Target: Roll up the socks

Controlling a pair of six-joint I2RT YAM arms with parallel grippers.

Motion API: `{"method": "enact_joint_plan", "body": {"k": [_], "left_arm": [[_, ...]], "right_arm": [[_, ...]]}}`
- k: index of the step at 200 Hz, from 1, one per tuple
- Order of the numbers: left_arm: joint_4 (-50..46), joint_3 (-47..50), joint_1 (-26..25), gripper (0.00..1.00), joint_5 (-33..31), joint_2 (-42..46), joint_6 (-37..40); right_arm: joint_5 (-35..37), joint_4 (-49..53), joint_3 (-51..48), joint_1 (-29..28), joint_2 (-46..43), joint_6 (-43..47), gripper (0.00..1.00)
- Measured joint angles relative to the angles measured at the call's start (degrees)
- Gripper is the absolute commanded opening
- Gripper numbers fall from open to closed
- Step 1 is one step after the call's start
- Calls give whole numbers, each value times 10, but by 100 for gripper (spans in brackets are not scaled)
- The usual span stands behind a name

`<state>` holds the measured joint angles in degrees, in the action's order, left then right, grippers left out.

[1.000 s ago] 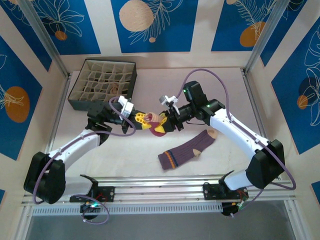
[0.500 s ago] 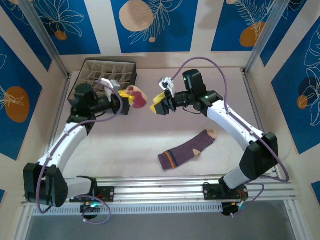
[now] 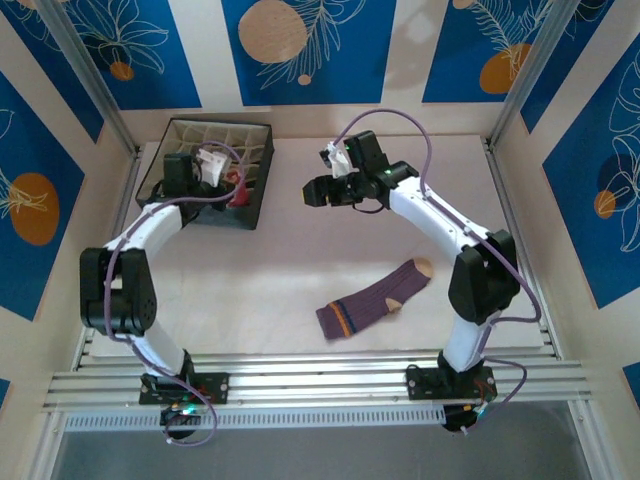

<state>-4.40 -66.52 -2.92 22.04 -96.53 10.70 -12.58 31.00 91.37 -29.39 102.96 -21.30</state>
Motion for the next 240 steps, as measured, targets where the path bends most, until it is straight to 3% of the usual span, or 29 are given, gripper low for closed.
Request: {"method": "enact_joint_plan", "body": {"k": [46,85,114,164,201,240], "left_arm": [[-9,0,-81,0,-14,-14,1],[-3,-1,-190,0,-13,-14,-33],[14,-3,-232,0,-6,-14,-61],[-12,-4,-210,0,-24,30,-63],[-1,-4,-130,0,-24,96,-63],[20,2,-58,0,-26,99,-63]], "right_arm": [[51,68,47,2,44,-38,58],[52,87,60,8,61,-50,58],[52,107,68,10,84,-50,58],[59,125,91,10,106,-46,58],[76,137,91,11,128,-46,58],[81,148,98,8,162,-46,55]]}}
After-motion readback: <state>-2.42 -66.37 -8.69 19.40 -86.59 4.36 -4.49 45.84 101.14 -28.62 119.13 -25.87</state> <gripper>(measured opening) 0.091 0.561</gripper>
